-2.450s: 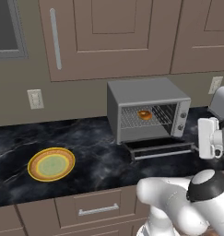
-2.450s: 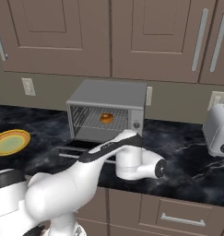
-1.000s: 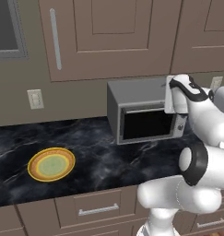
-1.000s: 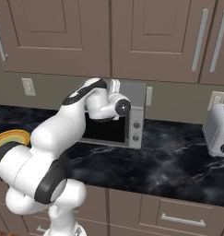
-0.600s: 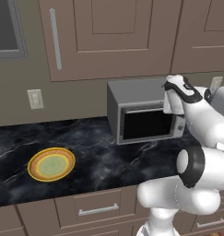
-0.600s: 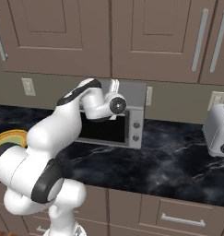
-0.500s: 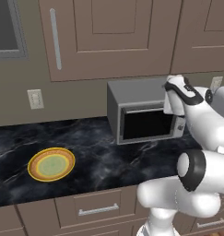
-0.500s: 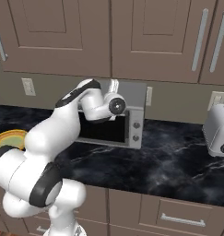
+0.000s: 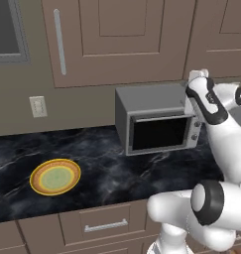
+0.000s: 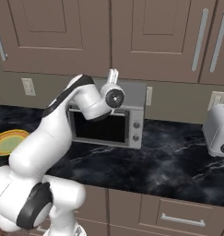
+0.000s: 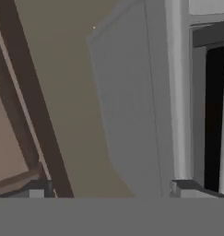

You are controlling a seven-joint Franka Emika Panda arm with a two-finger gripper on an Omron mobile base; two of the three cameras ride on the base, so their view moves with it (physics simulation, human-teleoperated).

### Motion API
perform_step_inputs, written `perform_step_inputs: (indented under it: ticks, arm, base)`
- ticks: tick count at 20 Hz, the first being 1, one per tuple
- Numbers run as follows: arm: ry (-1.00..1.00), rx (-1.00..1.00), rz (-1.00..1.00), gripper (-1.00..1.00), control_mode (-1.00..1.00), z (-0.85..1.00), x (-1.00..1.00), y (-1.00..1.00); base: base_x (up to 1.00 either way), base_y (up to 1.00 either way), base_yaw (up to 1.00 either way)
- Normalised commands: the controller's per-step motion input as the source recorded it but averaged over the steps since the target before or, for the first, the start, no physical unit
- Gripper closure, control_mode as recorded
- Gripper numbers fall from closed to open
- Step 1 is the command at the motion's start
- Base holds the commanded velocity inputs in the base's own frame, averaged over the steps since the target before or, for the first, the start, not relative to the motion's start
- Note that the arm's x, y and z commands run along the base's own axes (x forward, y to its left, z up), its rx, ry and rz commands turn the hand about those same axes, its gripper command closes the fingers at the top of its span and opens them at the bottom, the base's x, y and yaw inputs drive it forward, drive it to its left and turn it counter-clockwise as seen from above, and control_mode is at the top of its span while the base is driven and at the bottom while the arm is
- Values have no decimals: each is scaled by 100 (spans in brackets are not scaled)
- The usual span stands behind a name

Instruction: Pick up the bagel from the plate, place it on the toaster oven rack, close the door, and set the timer.

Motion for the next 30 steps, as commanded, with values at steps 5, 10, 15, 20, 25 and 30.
perform_step_inputs:
  ticks: [5, 10, 15, 20, 25, 30]
  arm:
    - [13, -5, 11, -100, -100, 56, -61, -63]
    - [26, -21, 22, -100, -100, -9, -44, -87]
    - [34, -32, 35, -100, -100, -78, -16, -55]
    - [11, -26, 48, -100, -100, -90, -21, -18]
    - [-13, -2, 39, -100, -100, -63, -33, -1]
    - [-35, 0, 18, -100, -100, -39, -8, 1]
  base:
    - [0, 0, 0]
    - [0, 0, 0]
    - [0, 0, 0]
    - [0, 0, 0]
    - [0, 0, 0]
    - [0, 0, 0]
